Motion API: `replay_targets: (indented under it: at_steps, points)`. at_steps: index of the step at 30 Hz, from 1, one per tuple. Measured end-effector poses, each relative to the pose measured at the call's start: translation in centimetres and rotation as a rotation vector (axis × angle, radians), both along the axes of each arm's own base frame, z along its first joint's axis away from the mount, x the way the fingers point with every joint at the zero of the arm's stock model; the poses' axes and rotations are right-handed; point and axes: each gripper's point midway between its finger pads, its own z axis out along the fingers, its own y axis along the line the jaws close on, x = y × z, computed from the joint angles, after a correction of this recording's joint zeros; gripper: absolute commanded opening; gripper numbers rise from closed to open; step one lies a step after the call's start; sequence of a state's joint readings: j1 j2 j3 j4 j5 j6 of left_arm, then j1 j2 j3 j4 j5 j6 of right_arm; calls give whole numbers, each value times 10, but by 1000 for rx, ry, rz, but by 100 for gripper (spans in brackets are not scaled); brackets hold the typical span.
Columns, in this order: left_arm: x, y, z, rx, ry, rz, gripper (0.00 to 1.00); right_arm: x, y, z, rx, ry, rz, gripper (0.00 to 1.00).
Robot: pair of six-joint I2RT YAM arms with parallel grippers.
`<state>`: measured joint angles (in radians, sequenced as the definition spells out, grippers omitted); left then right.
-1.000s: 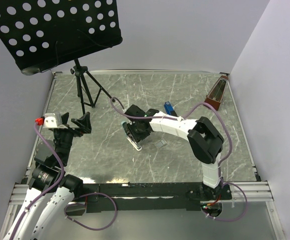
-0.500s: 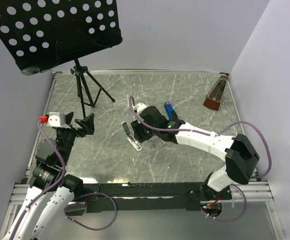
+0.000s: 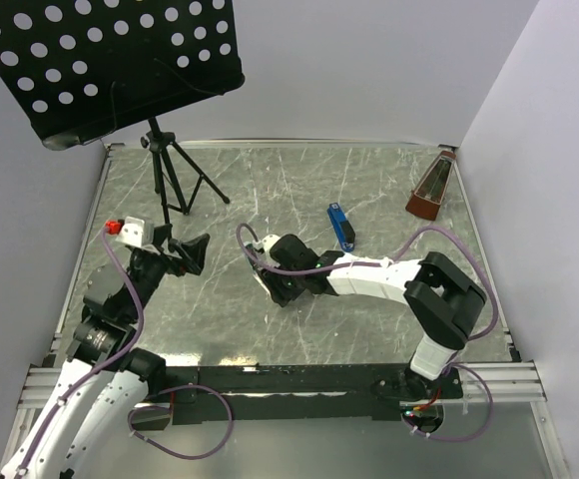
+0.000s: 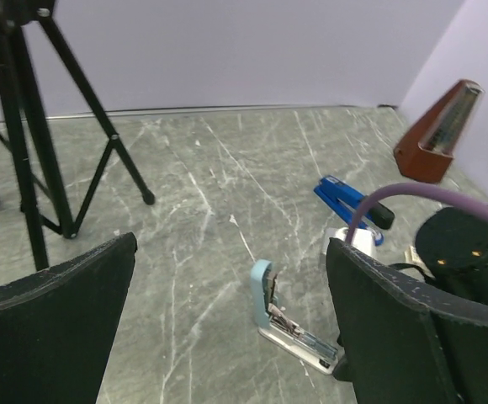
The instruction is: Load the staples into the stapler
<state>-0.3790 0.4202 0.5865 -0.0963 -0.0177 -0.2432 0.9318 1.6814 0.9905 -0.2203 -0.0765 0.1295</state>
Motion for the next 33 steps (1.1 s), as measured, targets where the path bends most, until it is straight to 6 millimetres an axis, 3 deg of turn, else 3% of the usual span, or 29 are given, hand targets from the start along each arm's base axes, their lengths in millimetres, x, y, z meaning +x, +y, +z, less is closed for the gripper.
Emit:
replay_targets:
  at_steps: [9,18,22,33]
  points:
    - [1,-21,-10,47,9,-113,99,11,-7,-15,-45,-18,-14,54]
    - [0,-39,-20,85,5,-225,100,62,-42,-12,-54,-74,-76,54]
    - [0,-45,-25,113,4,-262,99,75,-46,-11,-54,-87,-66,54]
    - [6,-71,-67,237,67,-430,99,102,-46,8,27,-130,-64,55]
